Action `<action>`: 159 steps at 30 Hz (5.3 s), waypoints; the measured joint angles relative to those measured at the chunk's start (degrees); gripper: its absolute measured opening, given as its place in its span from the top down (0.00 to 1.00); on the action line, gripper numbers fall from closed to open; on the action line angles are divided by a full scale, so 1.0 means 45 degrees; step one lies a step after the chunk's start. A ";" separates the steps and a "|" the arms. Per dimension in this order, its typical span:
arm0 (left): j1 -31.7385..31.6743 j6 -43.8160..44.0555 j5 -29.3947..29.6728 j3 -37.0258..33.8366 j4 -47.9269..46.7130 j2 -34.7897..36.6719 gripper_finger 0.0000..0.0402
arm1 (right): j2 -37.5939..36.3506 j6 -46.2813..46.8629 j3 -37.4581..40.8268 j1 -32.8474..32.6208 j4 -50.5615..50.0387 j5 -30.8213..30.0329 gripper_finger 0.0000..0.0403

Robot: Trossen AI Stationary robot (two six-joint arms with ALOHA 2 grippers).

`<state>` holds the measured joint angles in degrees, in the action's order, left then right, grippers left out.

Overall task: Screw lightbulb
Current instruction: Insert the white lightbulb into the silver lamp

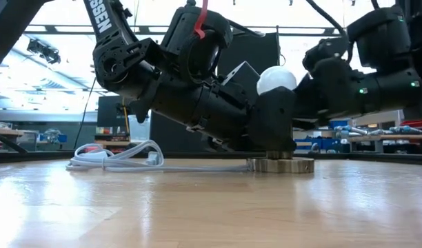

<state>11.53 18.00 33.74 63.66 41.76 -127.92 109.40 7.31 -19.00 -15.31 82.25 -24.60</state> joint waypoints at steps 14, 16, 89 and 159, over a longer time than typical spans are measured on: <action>0.0106 -0.0887 -0.2060 -0.0015 0.0147 0.0019 0.54 | -0.0121 -0.1457 0.1595 0.1379 0.1518 0.5727 0.20; 0.0087 -0.0966 -0.2607 -0.0015 0.0165 0.0015 0.54 | -0.0121 -0.1962 0.1448 0.1789 0.1552 0.6735 0.21; 0.0222 -0.0612 0.0039 -0.0034 -0.0005 -0.0005 0.54 | -0.0155 -0.0128 -0.0961 -0.0462 -0.1669 -0.1137 0.44; 0.0208 -0.0180 -0.0258 -0.0029 -0.0111 -0.0015 0.54 | -0.1243 -0.0127 -0.0167 0.0312 -0.1649 0.0765 0.47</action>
<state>12.47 17.19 32.57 63.53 41.26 -127.98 103.81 6.74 -19.75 -13.90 74.83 -21.16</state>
